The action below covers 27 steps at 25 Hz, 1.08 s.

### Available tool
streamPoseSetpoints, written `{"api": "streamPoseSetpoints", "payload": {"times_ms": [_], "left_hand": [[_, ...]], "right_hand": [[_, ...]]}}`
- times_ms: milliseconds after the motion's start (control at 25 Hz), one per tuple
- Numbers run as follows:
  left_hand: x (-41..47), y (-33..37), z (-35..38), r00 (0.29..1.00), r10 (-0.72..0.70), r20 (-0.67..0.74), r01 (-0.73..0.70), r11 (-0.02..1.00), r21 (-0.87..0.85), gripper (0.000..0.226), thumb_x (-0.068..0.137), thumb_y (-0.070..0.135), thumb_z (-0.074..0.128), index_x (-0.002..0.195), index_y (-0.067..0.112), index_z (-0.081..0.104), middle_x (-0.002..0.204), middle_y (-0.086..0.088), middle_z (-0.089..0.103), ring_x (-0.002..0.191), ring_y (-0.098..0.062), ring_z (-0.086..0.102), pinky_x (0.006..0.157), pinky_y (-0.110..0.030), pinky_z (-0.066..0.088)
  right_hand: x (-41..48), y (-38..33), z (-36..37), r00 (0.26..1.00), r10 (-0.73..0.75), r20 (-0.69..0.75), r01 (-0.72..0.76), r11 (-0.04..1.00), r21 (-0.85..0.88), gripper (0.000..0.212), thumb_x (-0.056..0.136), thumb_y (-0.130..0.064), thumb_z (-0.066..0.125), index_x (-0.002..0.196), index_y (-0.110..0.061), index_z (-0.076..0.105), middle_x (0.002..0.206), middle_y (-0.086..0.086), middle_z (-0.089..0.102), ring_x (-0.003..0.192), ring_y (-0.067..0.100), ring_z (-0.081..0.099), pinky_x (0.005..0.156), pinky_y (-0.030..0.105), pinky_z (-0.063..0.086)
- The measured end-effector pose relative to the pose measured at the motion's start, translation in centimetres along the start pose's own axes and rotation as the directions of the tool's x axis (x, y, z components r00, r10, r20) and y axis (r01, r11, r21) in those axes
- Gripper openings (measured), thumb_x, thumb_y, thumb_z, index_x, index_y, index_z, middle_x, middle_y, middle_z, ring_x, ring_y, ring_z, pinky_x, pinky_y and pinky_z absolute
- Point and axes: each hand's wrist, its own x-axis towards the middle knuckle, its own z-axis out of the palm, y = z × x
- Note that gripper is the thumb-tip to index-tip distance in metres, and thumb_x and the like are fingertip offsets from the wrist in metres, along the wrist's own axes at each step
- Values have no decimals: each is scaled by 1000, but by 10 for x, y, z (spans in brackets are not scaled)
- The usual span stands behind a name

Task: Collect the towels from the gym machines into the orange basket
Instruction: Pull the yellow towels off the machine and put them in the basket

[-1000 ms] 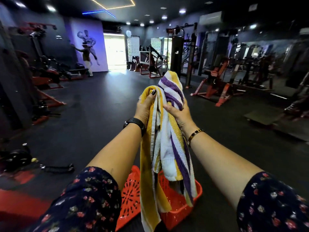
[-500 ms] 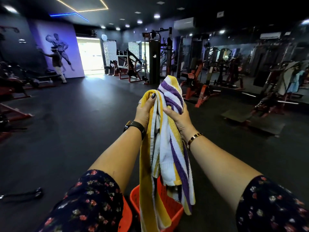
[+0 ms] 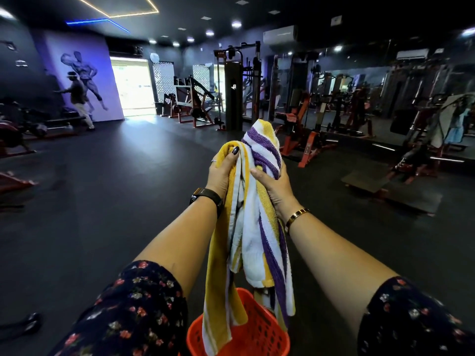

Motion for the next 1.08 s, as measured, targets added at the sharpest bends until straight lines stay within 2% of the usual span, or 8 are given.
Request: {"api": "streamPoseSetpoints", "payload": {"times_ms": [120,200,360,560,760,920,1000,1080], "left_hand": [[23,-15,10,1000,5,-28,-5,1000,-3,7,94,25,57,94,20,62,90,-7,69,78,-19,67,76,-34,58],[42,-25,18,998,24,-53,-24,1000,-7,8,93,25,60,96,19,64,92,-8,69,79,-21,67,80,-38,58],[74,-42,35,986,38,-161,-39,999,-6,35,76,38,70,103,16,65,96,-10,71,85,-26,68,84,-42,57],[92,-55,53,928,102,-357,-111,994,-3,27,93,21,58,116,6,58,89,-7,67,69,-12,68,62,-24,57],[89,-74,53,871,125,-474,-123,992,35,17,92,24,60,105,12,62,90,-7,68,78,-20,66,74,-33,58],[81,-88,40,808,146,-570,-118,989,85,24,84,33,66,102,18,61,96,-7,68,86,-22,66,84,-38,56],[80,-93,29,786,136,-603,-99,991,94,19,86,32,65,99,19,62,94,-6,68,85,-21,66,82,-37,56],[81,-97,17,770,127,-625,-82,992,99,27,83,36,67,102,17,62,94,-5,68,84,-20,66,78,-33,56]], "right_hand": [[28,11,-13,1000,24,9,-24,1000,15,83,57,-33,85,127,-33,41,123,-2,61,112,17,62,94,36,52],[52,22,-25,999,36,30,-36,999,20,85,56,-34,85,129,-32,42,128,2,60,114,19,62,97,40,51],[100,34,-46,992,52,115,-55,998,25,75,63,-26,81,127,-31,42,122,-2,61,111,16,62,98,40,51],[143,44,-61,962,69,263,-78,997,23,82,55,-35,85,128,-25,48,123,2,64,109,17,65,93,35,53],[155,67,-65,932,122,342,-153,986,64,56,62,-26,81,111,-32,54,115,0,67,105,18,66,91,36,55],[157,90,-57,894,171,415,-214,975,59,84,53,-40,82,128,-17,52,121,8,65,107,23,66,91,40,55],[157,102,-49,875,201,441,-242,969,39,86,54,-41,82,130,-16,51,121,8,66,107,23,66,93,41,55],[160,114,-41,856,230,464,-271,962,21,85,55,-42,82,130,-17,52,121,7,66,106,22,66,93,42,54]]}}
